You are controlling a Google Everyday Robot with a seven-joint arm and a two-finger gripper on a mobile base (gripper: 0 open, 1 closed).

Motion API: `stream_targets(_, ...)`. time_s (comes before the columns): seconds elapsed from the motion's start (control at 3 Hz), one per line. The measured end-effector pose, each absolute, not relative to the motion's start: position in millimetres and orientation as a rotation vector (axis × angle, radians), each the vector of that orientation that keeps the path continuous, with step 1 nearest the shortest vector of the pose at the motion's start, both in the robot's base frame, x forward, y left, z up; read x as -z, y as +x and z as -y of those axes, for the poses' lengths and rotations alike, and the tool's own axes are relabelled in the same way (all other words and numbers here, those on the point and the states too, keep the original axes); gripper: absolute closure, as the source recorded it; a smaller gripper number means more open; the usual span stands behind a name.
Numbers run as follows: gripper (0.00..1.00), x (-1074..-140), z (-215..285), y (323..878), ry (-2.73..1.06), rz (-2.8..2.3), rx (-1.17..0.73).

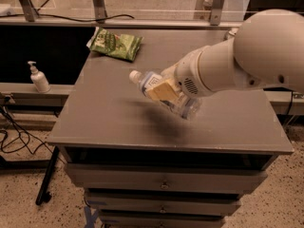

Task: Move blue plastic bottle near 7up can

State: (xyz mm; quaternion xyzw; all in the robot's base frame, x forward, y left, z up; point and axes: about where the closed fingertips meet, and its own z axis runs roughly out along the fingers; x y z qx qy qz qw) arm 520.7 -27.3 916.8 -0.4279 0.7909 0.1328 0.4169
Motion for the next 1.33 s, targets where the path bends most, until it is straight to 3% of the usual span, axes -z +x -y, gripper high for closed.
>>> stream_targets(0.33, 1.0, -917, 27, 521, -1.075, -1.985, -0.333)
stream_targets(1.33, 1.0, -970, 130, 568, -1.103, -1.901, -0.159)
